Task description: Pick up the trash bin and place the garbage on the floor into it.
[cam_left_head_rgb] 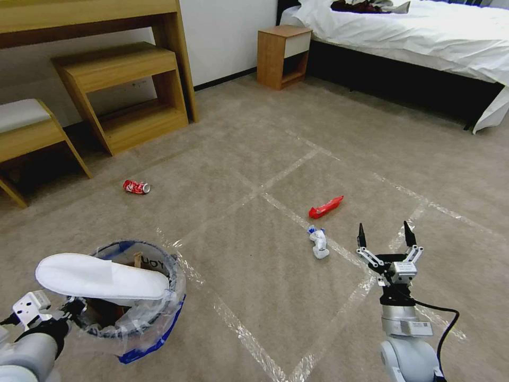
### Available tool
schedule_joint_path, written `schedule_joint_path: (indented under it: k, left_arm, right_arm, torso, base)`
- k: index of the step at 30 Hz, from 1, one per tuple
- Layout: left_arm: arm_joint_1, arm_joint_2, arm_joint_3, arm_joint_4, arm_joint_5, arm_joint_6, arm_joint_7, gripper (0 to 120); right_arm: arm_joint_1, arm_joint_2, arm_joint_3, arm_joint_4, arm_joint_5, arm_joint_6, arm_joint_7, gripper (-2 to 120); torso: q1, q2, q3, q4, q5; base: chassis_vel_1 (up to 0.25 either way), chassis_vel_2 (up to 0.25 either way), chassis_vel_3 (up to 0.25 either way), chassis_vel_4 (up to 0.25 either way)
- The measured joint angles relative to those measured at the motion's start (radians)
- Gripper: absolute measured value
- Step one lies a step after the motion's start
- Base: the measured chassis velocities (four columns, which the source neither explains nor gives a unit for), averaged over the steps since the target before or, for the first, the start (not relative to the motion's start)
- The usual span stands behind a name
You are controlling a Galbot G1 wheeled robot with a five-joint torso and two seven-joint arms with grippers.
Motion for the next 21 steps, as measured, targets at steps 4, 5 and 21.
schedule_joint_path:
  k: [4,5,21]
  left_arm:
    - [-0.006,0.002,0.005,0.008,0.000,-0.001,0.000,0]
    - [-0.006,0.002,0.005,0.008,0.000,-0.001,0.000,0]
    - [-0.021,0.015,0.010,0.029,-0.001,-0.005,0.000,0]
  right_arm:
    - [0.008,0.000,-0.004,-0.009,0.000,0.000,0.000,100]
    - [0.008,0.000,-0.004,-0.009,0.000,0.000,0.000,100]
    - [0.027,0.004,-0.023,-0.037,-0.010,0.000,-0.001,100]
  torso:
    - [0.000,0.000,0.000,0.0000,0.0000]
    - [0.000,0.000,0.000,0.0000,0.0000]
    - [0.000,0.000,0.000,0.0001,-0.0001]
  base:
    - [-0.150,0.150,0.134,-0.152]
    - [-0.164,0.164,0.168,-0.179]
    - [-0.146,0.145,0.148,-0.152]
